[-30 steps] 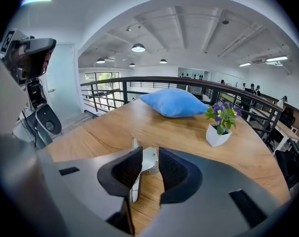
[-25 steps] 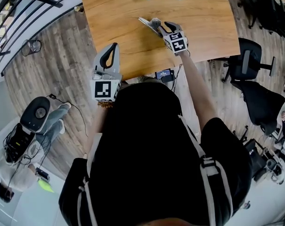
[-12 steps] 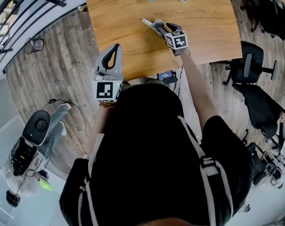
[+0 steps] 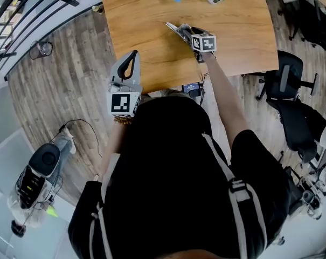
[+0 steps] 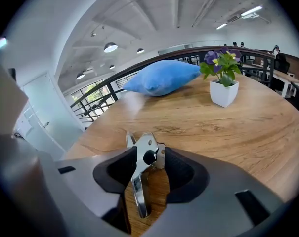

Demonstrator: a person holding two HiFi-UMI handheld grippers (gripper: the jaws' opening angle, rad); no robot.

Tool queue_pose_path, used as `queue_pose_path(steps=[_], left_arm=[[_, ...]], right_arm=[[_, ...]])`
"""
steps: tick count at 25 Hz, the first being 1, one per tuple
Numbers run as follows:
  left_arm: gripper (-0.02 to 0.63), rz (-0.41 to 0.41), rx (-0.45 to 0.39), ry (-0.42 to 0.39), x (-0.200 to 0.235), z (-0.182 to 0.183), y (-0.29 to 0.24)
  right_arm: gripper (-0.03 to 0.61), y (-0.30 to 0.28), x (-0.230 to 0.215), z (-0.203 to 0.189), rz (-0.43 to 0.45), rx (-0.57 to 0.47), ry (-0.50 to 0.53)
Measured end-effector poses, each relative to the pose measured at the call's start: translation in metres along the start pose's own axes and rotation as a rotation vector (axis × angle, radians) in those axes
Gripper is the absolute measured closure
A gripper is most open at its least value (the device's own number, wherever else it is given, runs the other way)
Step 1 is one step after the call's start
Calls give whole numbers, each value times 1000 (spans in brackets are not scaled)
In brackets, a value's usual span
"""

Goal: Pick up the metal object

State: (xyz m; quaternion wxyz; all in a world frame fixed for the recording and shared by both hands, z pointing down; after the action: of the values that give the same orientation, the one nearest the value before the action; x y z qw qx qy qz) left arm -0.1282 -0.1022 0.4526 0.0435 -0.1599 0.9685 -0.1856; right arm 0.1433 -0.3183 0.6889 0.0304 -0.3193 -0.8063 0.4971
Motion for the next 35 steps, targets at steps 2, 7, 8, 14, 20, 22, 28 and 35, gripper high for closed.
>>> queue_pose_path(steps=[2,7,8,14,20,22,28,35], left_arm=[[609,2,2,4,1,0,0],[609,10,5,11,1,-2,-1],[609,10,6,11,1,-2,-1],[609,8,3,31,0,-2,1],[609,7,11,36,-1,-5,0],[609,11,5,39,-2,-3,2],[609,16,0,38,0,1,1],[609,-5,-14,35,-1,3,-4]], right_arm=[[402,-2,2,3,3,5,12],[402,-8,6,8,15,12,11],[402,-10,6,7,13,17,14],[403,-15,12,5,-22,69,111],[400,-18,13,0,-21,79,125],[402,-16,13,-1,-19,75,122],[424,-15,11,-2,-3,59,88],[464,-12,18,-7,12,65,116]])
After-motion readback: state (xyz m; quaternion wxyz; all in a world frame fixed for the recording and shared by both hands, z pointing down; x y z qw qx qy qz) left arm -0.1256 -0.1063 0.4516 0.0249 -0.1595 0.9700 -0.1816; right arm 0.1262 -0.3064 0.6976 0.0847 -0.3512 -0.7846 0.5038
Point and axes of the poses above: the fingertips, and each gripper's own axes: y backward along the fingers, x to its left, z out of its top, the point moved 10 cm from there along y, backward along the fingers, and after that the axes turned 12 degrees about x, right-handed, at the moved point
